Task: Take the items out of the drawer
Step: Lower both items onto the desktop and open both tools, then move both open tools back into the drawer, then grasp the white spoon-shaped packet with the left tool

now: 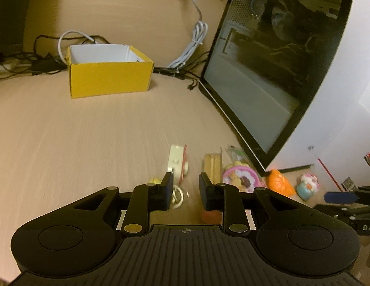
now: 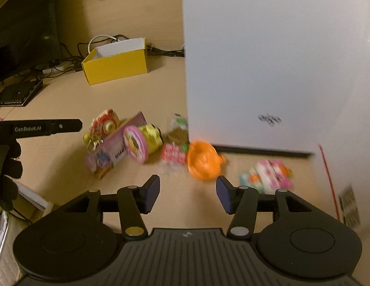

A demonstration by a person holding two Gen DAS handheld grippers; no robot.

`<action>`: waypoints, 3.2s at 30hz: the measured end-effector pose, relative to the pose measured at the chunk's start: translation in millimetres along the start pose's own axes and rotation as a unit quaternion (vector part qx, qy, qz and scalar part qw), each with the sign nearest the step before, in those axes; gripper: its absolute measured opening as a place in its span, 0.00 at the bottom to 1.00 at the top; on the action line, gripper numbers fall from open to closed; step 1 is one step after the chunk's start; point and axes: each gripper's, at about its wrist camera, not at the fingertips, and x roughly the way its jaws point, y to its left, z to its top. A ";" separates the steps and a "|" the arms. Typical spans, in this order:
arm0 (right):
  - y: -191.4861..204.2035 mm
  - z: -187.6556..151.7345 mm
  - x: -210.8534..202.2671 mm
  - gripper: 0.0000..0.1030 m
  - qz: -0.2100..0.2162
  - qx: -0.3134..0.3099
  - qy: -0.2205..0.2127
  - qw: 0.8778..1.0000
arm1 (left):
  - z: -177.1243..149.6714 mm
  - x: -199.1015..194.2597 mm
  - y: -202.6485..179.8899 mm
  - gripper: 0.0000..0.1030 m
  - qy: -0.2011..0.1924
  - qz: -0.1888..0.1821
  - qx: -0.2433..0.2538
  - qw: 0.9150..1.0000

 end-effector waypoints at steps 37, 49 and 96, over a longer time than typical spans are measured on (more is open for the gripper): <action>-1.3 -137.1 39.7 0.65 -0.030 -0.045 0.193 0.980 | -130.7 23.0 -71.5 0.25 0.291 -0.086 0.159 0.940; -12.2 -150.5 46.1 0.66 -0.014 -0.020 0.206 0.978 | -132.4 24.4 -70.1 0.25 0.310 -0.049 0.176 0.933; -0.8 -154.1 23.4 0.69 -0.033 -0.076 0.164 0.983 | -163.2 58.8 -84.3 0.25 0.342 -0.068 0.163 0.923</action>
